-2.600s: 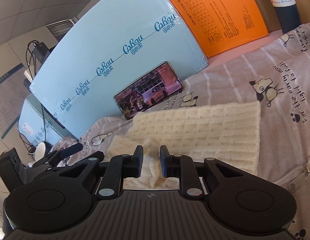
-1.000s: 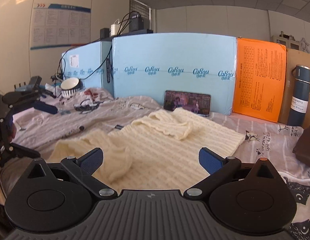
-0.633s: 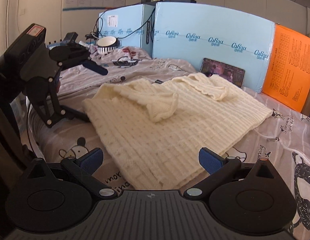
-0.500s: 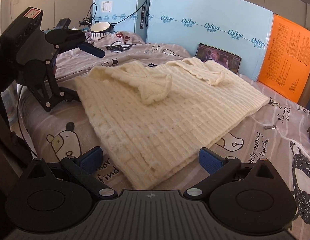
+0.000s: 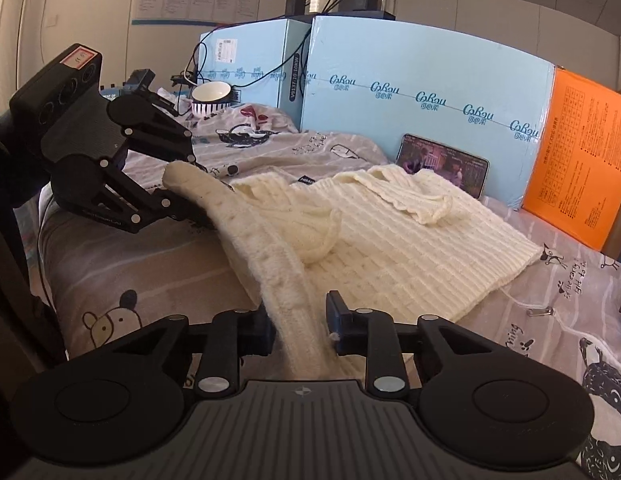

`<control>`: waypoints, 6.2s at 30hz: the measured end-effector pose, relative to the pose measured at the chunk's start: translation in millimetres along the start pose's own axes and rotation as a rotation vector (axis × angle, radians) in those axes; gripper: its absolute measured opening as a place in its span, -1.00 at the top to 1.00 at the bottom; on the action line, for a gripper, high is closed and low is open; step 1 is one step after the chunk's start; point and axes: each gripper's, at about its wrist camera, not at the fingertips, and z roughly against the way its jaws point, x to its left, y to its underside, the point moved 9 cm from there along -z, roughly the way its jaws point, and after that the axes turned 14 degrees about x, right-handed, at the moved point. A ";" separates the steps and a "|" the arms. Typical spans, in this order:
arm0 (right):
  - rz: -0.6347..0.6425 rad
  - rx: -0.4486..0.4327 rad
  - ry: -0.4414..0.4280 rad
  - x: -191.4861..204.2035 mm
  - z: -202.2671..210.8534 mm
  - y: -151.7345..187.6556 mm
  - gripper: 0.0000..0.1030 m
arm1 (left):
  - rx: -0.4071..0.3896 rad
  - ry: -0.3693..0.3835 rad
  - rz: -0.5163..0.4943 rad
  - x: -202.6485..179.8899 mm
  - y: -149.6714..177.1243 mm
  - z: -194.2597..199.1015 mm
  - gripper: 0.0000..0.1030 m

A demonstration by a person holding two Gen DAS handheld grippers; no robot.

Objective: Fold clothes

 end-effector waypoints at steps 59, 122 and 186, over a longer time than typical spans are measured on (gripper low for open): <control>-0.732 0.036 0.149 -201.1 -83.4 -32.4 -0.69 | 0.060 0.003 0.815 147.6 -31.5 -142.5 -0.82; -0.857 -0.186 -0.319 -128.4 -81.8 -113.0 0.38 | -0.202 0.081 1.090 180.5 -0.3 -67.5 0.03; -0.305 -0.103 -0.034 34.7 -200.2 -252.1 -0.96 | -0.224 -0.944 1.190 245.4 158.3 116.6 -1.00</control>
